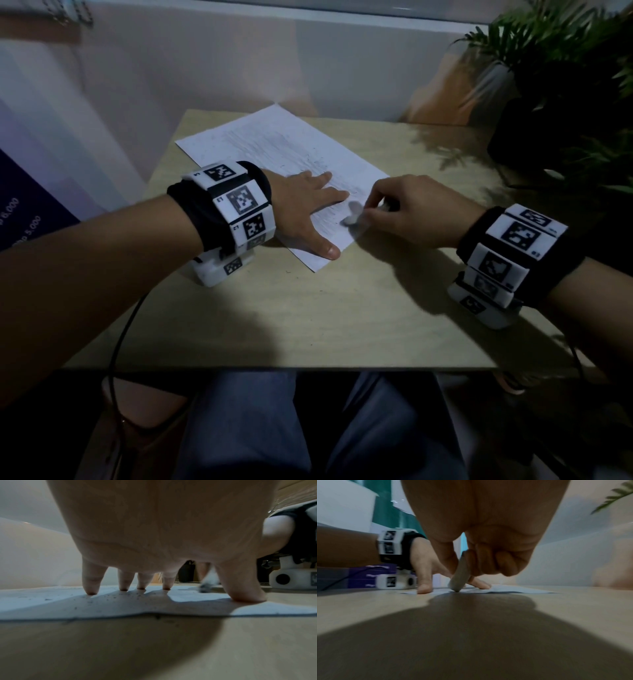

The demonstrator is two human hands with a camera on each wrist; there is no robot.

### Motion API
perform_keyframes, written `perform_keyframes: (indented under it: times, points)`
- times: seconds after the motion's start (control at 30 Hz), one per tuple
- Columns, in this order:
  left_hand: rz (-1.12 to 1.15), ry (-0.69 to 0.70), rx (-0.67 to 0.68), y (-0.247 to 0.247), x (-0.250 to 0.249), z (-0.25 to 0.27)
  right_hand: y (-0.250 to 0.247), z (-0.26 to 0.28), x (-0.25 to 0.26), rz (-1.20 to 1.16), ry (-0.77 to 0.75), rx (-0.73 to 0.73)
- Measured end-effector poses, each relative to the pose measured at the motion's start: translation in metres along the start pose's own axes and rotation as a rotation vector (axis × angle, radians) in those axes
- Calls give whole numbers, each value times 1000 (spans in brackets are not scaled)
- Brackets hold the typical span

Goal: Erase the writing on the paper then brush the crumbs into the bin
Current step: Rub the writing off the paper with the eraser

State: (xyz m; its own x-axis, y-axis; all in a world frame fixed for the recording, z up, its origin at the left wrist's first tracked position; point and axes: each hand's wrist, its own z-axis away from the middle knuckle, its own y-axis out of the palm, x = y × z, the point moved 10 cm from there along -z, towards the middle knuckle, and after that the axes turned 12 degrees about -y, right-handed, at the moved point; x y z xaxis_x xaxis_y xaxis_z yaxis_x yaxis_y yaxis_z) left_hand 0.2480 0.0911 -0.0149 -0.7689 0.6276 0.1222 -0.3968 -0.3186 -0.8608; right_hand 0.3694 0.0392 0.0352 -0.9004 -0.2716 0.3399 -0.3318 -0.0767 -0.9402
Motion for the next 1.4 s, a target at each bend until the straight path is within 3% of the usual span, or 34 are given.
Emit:
perform_keyframes:
  times: [0.07, 0.13, 0.27, 0.33, 0.43, 0.5, 0.6, 0.67, 0.8, 0.93, 1.0, 1.1, 1.17, 1.27, 1.4]
  points:
    - [4, 0, 0, -1, 0, 0, -13, -1, -18, 190, 110, -91]
    - [4, 0, 2, 0, 0, 1, -11, -1, -18, 267, 104, -99]
    - [3, -2, -6, -1, 0, 1, 4, 1, 6, 21, -63, 15]
    - [4, -3, -7, -2, 0, 3, 1, -1, -7, 35, 1, -6]
    - [16, -1, -5, -2, 0, 3, -11, 0, -37, 235, 184, -83]
    - [13, -4, -5, -1, 1, 3, -8, 0, -27, 246, 112, -86]
    - [3, -7, -6, -1, -1, 3, 3, 4, 3, 45, -59, 20]
    - [5, -8, -5, -1, 0, 3, 3, 5, -4, -6, -20, 45]
    - [23, 0, 7, 1, 1, 1, -18, 4, -38, 276, 163, -108]
    - [25, 0, 5, 0, 1, 2, 0, 7, -5, 96, -54, -27]
    - [25, -5, 2, 0, 0, 3, 1, 7, -10, 31, -30, 14]
    - [28, -5, 7, 0, 1, 5, -16, 5, -38, 208, 108, -77]
    - [26, -5, 9, -1, 1, 5, -18, 4, -37, 278, 92, -112]
    - [9, -5, 4, -1, 1, 4, -5, -1, -15, 138, -49, -46]
    - [10, -3, 16, 0, 1, 2, -13, -10, -41, 88, 89, -56]
